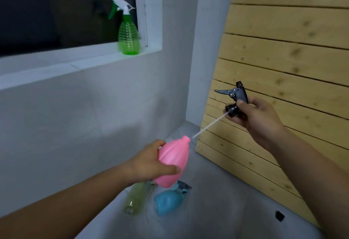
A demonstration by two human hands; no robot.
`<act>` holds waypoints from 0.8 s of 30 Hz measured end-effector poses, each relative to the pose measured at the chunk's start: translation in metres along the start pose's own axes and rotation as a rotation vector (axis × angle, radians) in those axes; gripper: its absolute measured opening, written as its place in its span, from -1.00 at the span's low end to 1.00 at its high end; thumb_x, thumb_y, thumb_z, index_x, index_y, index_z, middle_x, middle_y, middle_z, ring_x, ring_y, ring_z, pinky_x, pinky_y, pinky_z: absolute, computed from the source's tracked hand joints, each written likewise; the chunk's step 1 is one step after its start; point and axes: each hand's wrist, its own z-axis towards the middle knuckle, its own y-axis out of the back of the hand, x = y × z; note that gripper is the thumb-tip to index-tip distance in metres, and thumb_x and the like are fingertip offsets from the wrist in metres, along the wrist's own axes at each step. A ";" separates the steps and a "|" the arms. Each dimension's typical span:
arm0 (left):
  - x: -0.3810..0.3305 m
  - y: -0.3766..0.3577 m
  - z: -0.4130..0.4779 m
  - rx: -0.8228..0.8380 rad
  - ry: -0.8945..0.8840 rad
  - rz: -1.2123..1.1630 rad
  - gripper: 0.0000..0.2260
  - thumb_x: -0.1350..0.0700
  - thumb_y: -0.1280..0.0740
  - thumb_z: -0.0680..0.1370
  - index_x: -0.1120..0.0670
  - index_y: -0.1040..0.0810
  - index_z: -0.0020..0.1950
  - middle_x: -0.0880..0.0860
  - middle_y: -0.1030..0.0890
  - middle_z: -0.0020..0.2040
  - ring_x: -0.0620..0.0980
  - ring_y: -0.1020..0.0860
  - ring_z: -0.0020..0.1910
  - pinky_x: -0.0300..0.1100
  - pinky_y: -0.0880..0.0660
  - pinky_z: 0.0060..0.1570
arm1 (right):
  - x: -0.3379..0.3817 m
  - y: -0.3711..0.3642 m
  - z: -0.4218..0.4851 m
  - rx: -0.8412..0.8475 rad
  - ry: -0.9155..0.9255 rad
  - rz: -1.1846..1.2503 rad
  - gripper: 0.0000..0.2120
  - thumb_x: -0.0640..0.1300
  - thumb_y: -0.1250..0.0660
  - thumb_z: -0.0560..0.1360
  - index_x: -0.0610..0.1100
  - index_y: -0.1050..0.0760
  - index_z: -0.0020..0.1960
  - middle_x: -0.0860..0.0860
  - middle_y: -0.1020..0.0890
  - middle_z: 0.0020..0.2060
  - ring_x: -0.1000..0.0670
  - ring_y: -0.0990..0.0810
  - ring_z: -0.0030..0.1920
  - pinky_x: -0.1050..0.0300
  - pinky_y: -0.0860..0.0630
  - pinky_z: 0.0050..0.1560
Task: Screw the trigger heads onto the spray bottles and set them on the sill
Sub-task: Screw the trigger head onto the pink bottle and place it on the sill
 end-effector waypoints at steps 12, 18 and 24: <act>-0.001 -0.012 0.007 0.046 -0.096 0.010 -0.34 -0.05 -0.65 0.28 -0.12 -0.42 0.27 -0.10 -0.57 0.12 -0.15 -0.59 0.05 -0.24 -0.61 -0.12 | -0.017 -0.011 -0.008 0.020 -0.004 -0.010 -0.87 -0.24 -0.22 0.61 -0.29 -0.42 0.11 -0.22 -0.68 -0.08 -0.16 -0.73 -0.04 0.02 -0.67 0.00; 0.000 -0.012 0.010 0.057 -0.082 -0.010 -0.36 -0.03 -0.65 0.30 -0.11 -0.41 0.27 -0.08 -0.58 0.12 -0.13 -0.60 0.04 -0.15 -0.67 -0.05 | -0.010 0.001 -0.002 -0.098 0.079 -0.057 -0.86 -0.22 -0.20 0.62 -0.25 -0.41 0.14 -0.16 -0.69 -0.12 -0.22 -0.71 -0.01 0.09 -0.67 -0.09; -0.004 -0.013 0.012 0.097 -0.073 -0.062 -0.32 -0.05 -0.64 0.31 -0.11 -0.38 0.33 -0.04 -0.56 0.18 -0.04 -0.59 0.11 0.00 -0.69 0.04 | -0.025 -0.007 -0.008 0.007 -0.020 -0.067 -0.82 -0.25 -0.21 0.61 -0.32 -0.42 0.17 -0.21 -0.68 -0.10 -0.23 -0.70 0.01 -0.03 -0.67 0.01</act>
